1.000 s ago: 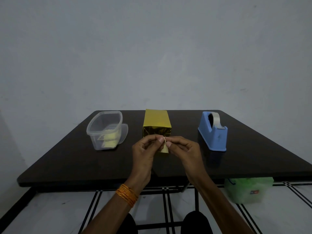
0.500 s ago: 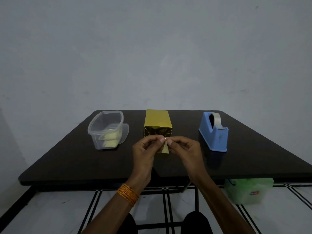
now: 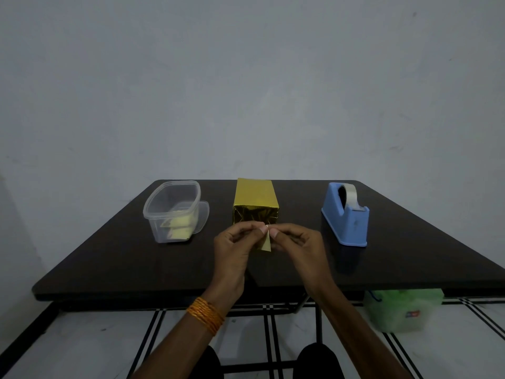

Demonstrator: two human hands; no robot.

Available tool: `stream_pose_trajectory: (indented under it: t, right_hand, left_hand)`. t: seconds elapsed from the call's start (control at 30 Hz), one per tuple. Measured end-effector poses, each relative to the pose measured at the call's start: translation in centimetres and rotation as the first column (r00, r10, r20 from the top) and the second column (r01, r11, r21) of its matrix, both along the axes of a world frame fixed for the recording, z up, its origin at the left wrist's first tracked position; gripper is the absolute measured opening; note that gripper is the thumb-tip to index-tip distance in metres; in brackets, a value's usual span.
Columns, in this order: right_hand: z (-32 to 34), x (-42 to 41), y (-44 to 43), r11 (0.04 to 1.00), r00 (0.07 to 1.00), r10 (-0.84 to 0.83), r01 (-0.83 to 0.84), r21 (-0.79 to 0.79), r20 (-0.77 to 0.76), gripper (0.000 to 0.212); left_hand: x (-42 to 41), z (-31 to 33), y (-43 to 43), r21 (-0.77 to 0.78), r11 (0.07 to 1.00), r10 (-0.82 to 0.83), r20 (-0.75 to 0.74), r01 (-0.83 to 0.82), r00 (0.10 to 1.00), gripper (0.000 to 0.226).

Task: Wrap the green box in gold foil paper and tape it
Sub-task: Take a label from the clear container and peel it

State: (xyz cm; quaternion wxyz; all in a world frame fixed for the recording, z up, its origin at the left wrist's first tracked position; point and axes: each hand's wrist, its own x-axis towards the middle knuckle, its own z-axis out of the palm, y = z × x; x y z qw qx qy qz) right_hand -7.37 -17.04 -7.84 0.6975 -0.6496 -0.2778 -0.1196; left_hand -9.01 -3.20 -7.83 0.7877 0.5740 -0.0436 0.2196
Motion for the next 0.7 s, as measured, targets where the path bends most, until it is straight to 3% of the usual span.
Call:
stream_pose_trajectory:
  t: [0.7]
  right_hand:
    - [0.70, 0.38, 0.19, 0.994, 0.991, -0.012, 0.026, 0.102, -0.135, 0.010]
  left_hand:
    - [-0.31, 0.05, 0.06, 0.113, 0.993, 0.019, 0.086, -0.028, 0.996, 0.013]
